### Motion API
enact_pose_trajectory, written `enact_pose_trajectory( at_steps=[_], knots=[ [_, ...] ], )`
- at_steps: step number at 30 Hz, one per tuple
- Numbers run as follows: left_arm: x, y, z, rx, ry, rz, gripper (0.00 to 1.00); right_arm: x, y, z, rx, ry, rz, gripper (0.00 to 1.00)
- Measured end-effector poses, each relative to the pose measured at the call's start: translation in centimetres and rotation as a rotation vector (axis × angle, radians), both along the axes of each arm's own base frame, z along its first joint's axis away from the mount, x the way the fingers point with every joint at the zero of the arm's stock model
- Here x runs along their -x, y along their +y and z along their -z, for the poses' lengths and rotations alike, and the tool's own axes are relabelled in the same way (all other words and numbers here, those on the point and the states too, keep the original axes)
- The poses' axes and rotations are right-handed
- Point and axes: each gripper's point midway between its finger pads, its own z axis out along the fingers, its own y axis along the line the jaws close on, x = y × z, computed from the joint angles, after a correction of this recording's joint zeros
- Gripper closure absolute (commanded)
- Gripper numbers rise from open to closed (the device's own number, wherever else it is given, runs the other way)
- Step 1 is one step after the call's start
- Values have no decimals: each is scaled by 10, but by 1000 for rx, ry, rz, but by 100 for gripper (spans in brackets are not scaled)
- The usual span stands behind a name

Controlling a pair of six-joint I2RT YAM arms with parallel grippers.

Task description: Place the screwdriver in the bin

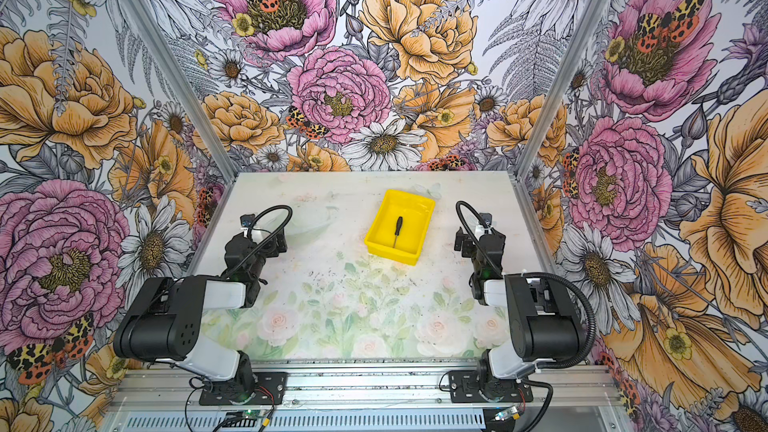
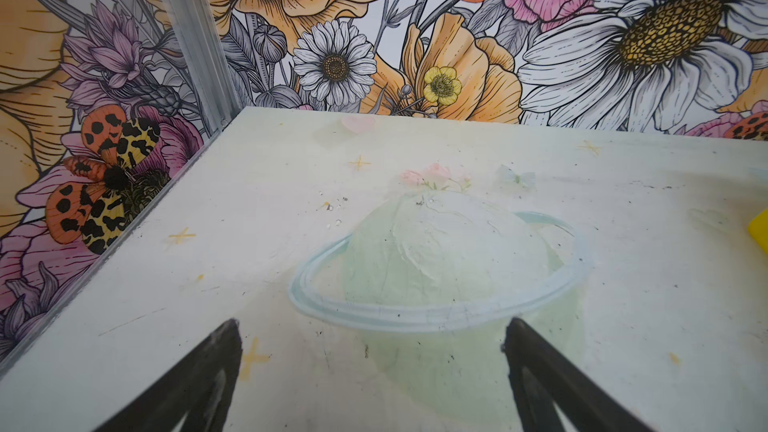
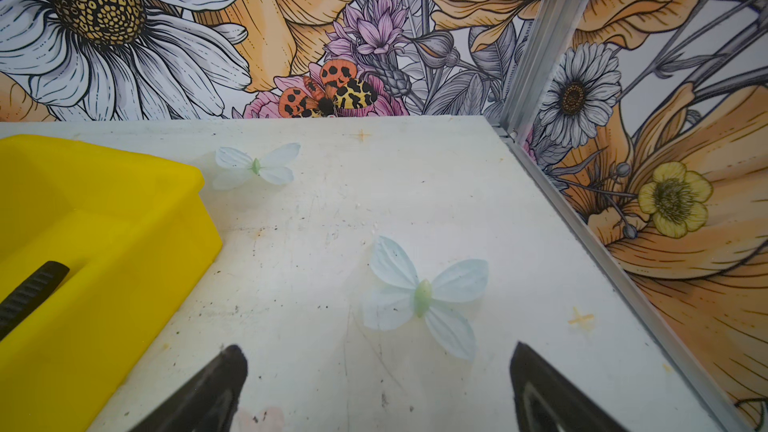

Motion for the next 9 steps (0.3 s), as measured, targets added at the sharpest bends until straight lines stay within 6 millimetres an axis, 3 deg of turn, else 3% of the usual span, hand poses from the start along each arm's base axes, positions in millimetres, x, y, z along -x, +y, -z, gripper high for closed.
enact_pose_trajectory(
  at_steps=[9],
  knots=[
    [0,2,-1,-4,-5,-14,1,0,0,0,0,0,0,0]
  ],
)
